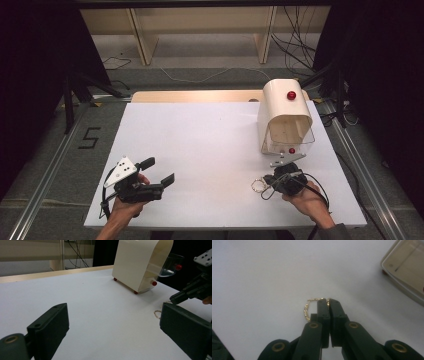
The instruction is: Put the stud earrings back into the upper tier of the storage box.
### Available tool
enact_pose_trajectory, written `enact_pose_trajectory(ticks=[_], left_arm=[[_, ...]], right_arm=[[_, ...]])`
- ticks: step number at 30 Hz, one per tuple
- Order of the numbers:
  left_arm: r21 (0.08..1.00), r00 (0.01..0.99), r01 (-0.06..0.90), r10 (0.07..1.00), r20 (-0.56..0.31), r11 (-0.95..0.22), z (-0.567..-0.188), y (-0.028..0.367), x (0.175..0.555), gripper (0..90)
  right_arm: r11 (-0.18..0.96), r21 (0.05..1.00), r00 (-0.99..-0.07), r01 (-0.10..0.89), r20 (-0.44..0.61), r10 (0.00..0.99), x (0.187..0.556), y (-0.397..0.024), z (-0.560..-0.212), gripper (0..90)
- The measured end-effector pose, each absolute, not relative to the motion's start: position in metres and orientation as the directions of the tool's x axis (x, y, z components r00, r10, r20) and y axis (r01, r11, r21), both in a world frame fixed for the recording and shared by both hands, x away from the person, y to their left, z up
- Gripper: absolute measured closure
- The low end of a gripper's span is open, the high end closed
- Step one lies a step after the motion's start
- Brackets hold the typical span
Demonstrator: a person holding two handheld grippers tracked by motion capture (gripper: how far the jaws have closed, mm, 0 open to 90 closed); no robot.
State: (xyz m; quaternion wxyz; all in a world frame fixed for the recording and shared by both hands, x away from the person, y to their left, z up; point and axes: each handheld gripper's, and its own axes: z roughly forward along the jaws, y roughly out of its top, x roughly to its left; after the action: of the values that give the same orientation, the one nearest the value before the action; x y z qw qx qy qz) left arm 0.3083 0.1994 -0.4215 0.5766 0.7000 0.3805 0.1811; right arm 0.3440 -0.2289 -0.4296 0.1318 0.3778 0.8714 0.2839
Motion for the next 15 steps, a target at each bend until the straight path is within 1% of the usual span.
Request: enact_pose_trajectory(ticks=[15], left_arm=[[0.946, 0.643, 0.322, 0.743, -0.183, -0.046, -0.422, 0.199, 0.308, 8.3]], right_arm=[[0.557, 0.664, -0.717, 0.499, -0.044, 0.696, 0.329, -0.221, -0.394, 88.3]])
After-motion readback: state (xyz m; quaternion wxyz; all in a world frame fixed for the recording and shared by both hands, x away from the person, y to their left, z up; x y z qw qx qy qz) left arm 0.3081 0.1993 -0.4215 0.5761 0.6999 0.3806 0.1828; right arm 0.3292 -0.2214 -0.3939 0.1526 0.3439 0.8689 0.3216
